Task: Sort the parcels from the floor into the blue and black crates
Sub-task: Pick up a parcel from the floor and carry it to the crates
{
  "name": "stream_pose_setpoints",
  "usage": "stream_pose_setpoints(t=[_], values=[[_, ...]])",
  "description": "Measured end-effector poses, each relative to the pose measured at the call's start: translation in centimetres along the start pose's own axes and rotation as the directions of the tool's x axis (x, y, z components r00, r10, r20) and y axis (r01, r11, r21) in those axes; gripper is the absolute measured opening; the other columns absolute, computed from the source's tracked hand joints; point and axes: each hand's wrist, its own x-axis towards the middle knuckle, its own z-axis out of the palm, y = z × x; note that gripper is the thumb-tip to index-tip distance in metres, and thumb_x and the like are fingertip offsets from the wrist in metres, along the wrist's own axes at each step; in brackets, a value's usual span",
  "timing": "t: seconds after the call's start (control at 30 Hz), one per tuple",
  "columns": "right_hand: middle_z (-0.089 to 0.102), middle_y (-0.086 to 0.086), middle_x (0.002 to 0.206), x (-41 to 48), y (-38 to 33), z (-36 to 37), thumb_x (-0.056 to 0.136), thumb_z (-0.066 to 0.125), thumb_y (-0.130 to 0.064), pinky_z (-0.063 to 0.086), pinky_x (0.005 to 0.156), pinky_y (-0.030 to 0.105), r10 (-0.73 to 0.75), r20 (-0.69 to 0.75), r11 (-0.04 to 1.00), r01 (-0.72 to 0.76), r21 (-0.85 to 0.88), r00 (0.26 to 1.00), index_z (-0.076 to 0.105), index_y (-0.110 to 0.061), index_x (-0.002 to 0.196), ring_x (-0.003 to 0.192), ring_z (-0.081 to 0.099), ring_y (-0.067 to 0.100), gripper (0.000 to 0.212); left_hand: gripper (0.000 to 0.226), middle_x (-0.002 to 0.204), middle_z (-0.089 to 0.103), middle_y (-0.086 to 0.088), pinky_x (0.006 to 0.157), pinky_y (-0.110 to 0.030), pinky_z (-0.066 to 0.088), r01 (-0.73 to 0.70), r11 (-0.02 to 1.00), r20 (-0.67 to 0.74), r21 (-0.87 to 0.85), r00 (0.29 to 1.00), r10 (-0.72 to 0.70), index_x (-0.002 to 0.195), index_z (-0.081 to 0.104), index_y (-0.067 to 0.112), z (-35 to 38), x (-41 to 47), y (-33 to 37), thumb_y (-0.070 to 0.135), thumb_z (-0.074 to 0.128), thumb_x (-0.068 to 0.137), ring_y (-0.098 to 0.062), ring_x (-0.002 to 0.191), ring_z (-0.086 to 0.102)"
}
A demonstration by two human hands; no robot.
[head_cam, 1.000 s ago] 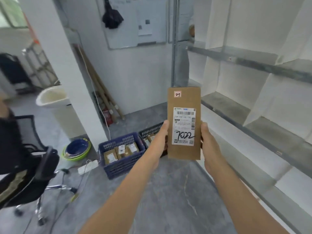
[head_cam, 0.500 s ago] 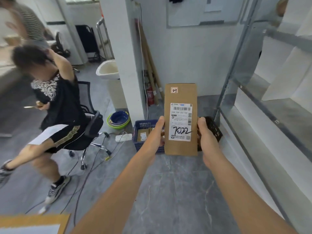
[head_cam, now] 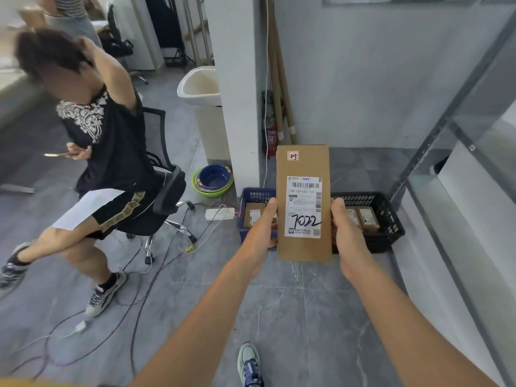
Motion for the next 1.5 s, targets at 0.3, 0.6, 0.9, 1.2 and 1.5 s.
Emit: stream_pose_setpoints(t=[0.3,0.6,0.9,1.2,1.5], values=[[0.07,-0.021,0.101,11.6,-1.9,8.8,0.111,0.032,-0.057,0.041,0.064,0.012,0.082,0.002,0.995,-0.082,-0.048,0.997,0.059,-0.032,0.143,0.084,0.06,-0.009,0.049,0.045,0.11,0.077,0.009,0.102,-0.046,0.054,0.119,0.993,-0.002,0.012,0.993,-0.119,0.11,0.069,0.041,-6.7,12.8,2.8,0.07,0.036,0.099,-0.014,0.108,0.069],[0.065,-0.022,0.096,22.4,-3.0,13.2,0.111,0.03,-0.056,0.045,0.086,0.027,0.208,0.064,0.976,-0.202,-0.085,0.976,0.061,-0.041,0.115,0.088,0.057,-0.005,0.035,0.036,0.106,0.071,0.013,0.078,-0.031,0.053,0.194,0.979,-0.044,0.061,0.98,-0.192,0.107,0.063,0.046,-9.2,23.8,4.4,0.066,0.033,0.102,-0.007,0.097,0.065],[0.066,-0.007,0.14,39.9,0.3,16.2,0.11,0.032,-0.057,0.048,0.103,0.034,0.31,0.17,0.947,-0.288,-0.14,0.935,0.059,-0.028,0.145,0.123,0.062,0.009,0.053,0.036,0.102,0.07,0.017,0.08,-0.031,0.05,0.334,0.941,-0.147,0.045,0.934,-0.324,0.104,0.064,0.043,-8.6,39.8,3.6,0.06,0.032,0.105,-0.005,0.097,0.064],[0.064,-0.007,0.141,52.6,7.6,19.1,0.113,0.033,-0.049,0.046,0.108,0.036,0.45,0.196,0.884,-0.404,-0.234,0.871,0.057,-0.028,0.143,0.131,0.058,0.012,0.044,0.042,0.097,0.074,0.015,0.078,-0.03,0.048,0.491,0.871,-0.239,0.01,0.847,-0.474,0.101,0.07,0.035,-10.2,53.0,-3.0,0.058,0.035,0.105,-0.006,0.094,0.066],[0.066,-0.019,0.103,63.8,21.0,24.8,0.114,0.035,-0.041,0.043,0.08,0.027,0.575,0.103,0.808,-0.544,-0.226,0.811,0.062,-0.038,0.104,0.091,0.059,-0.003,0.03,0.062,0.118,0.071,-0.009,0.099,-0.051,0.053,0.605,0.794,-0.259,0.058,0.777,-0.574,0.092,0.071,0.021,-14.3,66.4,-16.4,0.071,0.043,0.067,-0.028,0.109,0.068]])
